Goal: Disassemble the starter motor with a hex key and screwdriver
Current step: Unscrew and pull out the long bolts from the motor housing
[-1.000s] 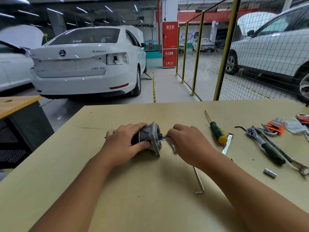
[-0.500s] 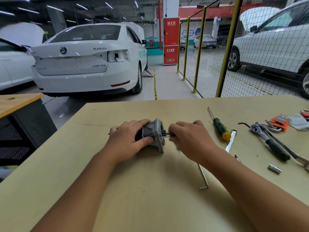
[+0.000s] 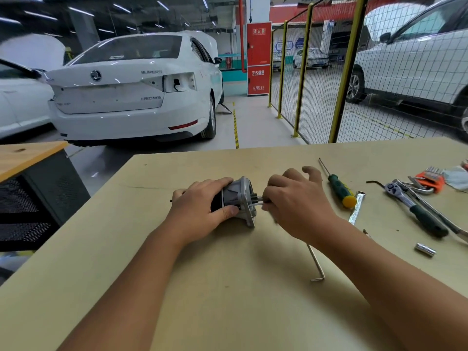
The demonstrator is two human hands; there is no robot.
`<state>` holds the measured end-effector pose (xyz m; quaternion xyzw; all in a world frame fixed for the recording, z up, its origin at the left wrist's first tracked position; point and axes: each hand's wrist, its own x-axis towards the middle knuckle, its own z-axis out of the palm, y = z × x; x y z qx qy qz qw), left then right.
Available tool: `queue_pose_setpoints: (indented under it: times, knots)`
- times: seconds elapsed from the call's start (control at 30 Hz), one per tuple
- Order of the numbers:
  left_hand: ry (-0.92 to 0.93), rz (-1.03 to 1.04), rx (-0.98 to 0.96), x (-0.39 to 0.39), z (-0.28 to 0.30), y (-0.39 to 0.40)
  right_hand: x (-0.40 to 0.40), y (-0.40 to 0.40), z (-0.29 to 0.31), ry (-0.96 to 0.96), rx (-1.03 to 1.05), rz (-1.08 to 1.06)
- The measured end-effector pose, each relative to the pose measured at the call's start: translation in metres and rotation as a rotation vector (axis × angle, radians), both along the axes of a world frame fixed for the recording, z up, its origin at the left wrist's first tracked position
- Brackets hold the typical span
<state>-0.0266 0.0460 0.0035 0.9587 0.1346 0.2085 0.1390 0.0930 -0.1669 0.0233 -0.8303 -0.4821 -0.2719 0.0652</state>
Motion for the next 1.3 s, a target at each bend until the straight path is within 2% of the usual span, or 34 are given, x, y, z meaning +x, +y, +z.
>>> queue_pose_setpoints:
  times: [0.17, 0.3, 0.4, 0.47, 0.6, 0.67, 0.8, 0.93, 1.07, 1.13, 1.3]
  knots:
    - [-0.013, 0.001, -0.018, -0.0013, 0.0020, -0.0034, -0.0010, 0.0016, 0.0024, 0.025, -0.029, -0.005]
    - [-0.026, -0.001, -0.004, -0.0024, 0.0014, -0.0008, -0.0001, 0.0013, 0.0053, 0.278, -0.045, 0.117]
    - [-0.022, 0.001, 0.004, -0.0010, -0.0002, 0.0003, 0.0006, 0.0011, 0.0032, 0.359, -0.039, 0.149]
    - [-0.020, -0.003, -0.002, -0.0002, -0.0007, -0.0008, 0.0037, 0.0007, 0.0028, 0.347, -0.052, 0.122]
    - [-0.024, 0.000, 0.004, 0.0009, 0.0006, -0.0005, 0.0040, 0.0017, 0.0049, 0.130, -0.037, 0.074]
    - [-0.018, 0.002, 0.006, 0.0003, -0.0002, -0.0006, -0.0007, 0.0028, 0.0071, 0.081, -0.034, 0.032]
    - [-0.016, 0.008, 0.002, 0.0009, 0.0000, 0.0013, -0.0037, 0.0041, 0.0093, 0.132, -0.036, 0.045]
    - [-0.037, 0.013, 0.005, 0.0029, -0.0028, 0.0022, -0.0002, 0.0025, 0.0098, 0.299, -0.010, 0.124]
    - [-0.034, 0.010, -0.003, 0.0021, -0.0025, 0.0008, 0.0033, -0.0003, 0.0049, 0.336, -0.010, 0.158]
    - [-0.034, 0.010, -0.001, 0.0020, -0.0014, 0.0005, 0.0046, 0.0006, 0.0048, 0.317, -0.021, 0.139]
    - [-0.025, 0.010, 0.014, 0.0023, -0.0022, 0.0014, 0.0018, -0.0007, 0.0082, 0.102, -0.008, 0.059]
